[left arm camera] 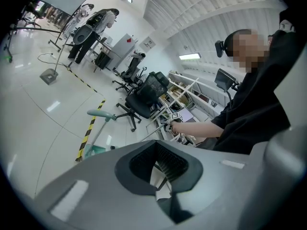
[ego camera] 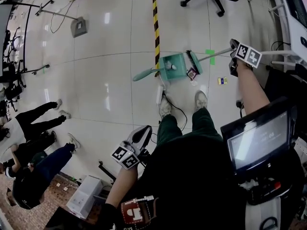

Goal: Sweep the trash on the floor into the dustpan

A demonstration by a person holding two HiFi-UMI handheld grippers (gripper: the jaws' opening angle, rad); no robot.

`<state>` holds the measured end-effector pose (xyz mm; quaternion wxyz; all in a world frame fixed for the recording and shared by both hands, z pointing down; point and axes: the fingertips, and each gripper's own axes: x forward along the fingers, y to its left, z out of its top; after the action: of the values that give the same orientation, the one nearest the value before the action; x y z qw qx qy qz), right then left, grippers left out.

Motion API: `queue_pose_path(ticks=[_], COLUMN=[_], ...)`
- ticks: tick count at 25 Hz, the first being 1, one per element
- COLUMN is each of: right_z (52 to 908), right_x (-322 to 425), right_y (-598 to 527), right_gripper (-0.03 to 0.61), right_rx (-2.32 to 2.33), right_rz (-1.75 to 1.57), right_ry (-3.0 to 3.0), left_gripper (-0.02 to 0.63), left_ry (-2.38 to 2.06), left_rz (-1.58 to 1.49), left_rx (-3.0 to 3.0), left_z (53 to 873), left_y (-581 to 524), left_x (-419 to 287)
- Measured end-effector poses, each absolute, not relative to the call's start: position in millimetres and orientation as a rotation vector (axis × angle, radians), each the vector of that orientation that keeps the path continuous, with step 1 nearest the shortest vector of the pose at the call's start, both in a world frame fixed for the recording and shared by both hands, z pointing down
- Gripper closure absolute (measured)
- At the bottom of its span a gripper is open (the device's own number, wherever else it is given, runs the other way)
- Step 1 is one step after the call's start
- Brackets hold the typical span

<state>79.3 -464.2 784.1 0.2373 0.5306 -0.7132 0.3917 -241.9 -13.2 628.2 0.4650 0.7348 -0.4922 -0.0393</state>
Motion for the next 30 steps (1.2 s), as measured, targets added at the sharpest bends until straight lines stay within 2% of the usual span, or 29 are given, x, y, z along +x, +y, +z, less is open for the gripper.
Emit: queue_pose_path(ticks=[10, 18, 26, 30], right_z=[783, 806, 783, 768], right_x=[120, 98, 69, 68], right_y=[-435, -442, -453, -459], right_gripper=[0.535, 0.535, 0.538, 0.54], right_rx=[1.476, 1.569, 1.562, 1.525], right_rz=[1.057, 1.144, 1.252, 1.2], right_ry=[-1.844, -1.868, -2.012, -2.054], left_gripper=[0.618, 0.618, 0.618, 0.618], left_ry=[-1.212, -1.229, -1.238, -1.247], left_rz=[-0.108, -0.086, -0.099, -0.111], left_rx=[1.826, 1.779, 1.786, 1.788], left_z=[617, 626, 623, 619], left_y=[-17, 2, 5, 1], left_x=[-239, -248, -252, -252])
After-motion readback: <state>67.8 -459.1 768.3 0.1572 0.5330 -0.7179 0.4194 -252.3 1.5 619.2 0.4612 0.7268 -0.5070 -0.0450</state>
